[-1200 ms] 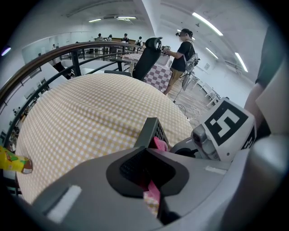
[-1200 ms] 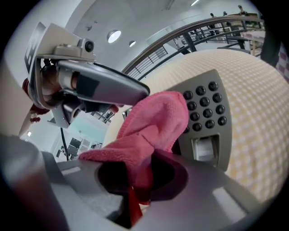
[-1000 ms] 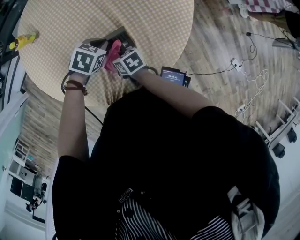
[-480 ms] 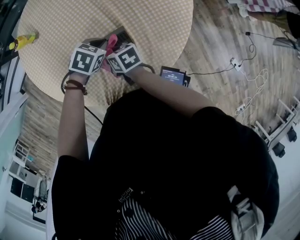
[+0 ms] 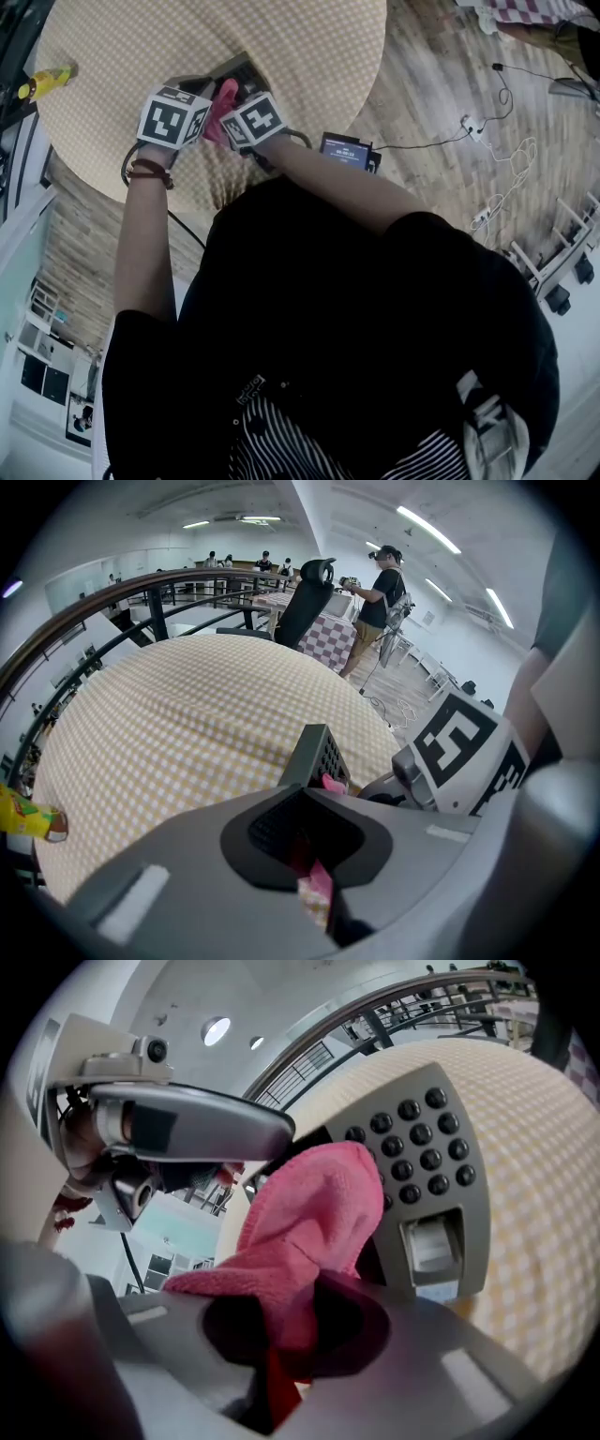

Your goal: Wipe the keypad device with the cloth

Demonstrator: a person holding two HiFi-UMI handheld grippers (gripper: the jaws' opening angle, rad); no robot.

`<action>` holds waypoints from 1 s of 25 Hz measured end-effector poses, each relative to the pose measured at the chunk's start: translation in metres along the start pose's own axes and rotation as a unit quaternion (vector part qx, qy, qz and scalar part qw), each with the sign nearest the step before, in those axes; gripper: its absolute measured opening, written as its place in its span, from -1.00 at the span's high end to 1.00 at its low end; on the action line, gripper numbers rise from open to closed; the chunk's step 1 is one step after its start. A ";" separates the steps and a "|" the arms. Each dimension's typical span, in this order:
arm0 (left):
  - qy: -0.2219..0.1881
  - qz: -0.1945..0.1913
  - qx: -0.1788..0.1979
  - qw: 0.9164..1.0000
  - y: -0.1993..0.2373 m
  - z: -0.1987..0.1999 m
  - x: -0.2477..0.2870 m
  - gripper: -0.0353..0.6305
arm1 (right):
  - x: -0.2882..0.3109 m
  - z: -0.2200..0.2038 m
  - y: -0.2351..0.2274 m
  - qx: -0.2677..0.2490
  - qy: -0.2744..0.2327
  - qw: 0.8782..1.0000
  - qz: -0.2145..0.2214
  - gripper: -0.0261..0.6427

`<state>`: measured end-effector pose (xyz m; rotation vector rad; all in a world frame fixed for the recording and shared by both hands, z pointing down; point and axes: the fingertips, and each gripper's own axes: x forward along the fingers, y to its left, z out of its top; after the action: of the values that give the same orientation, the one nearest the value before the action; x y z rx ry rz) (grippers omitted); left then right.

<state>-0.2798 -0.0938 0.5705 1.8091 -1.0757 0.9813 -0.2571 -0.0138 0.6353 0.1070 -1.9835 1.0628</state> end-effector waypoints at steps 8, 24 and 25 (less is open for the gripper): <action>0.002 -0.001 0.004 1.000 0.002 0.001 0.001 0.89 | -0.004 0.012 0.004 -0.019 -0.014 0.999 -0.028 0.73; -0.005 0.004 -0.003 1.000 0.000 -0.001 0.000 0.89 | 0.007 -0.012 -0.002 -0.026 0.011 0.999 -0.023 0.73; -0.006 0.006 -0.002 1.000 0.000 -0.001 0.000 0.89 | 0.008 -0.013 -0.003 -0.024 0.015 0.999 -0.025 0.73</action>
<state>-0.2801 -0.0930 0.5708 1.8084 -1.0968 0.9756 -0.2524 -0.0034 0.6466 0.1145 -1.9687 0.9779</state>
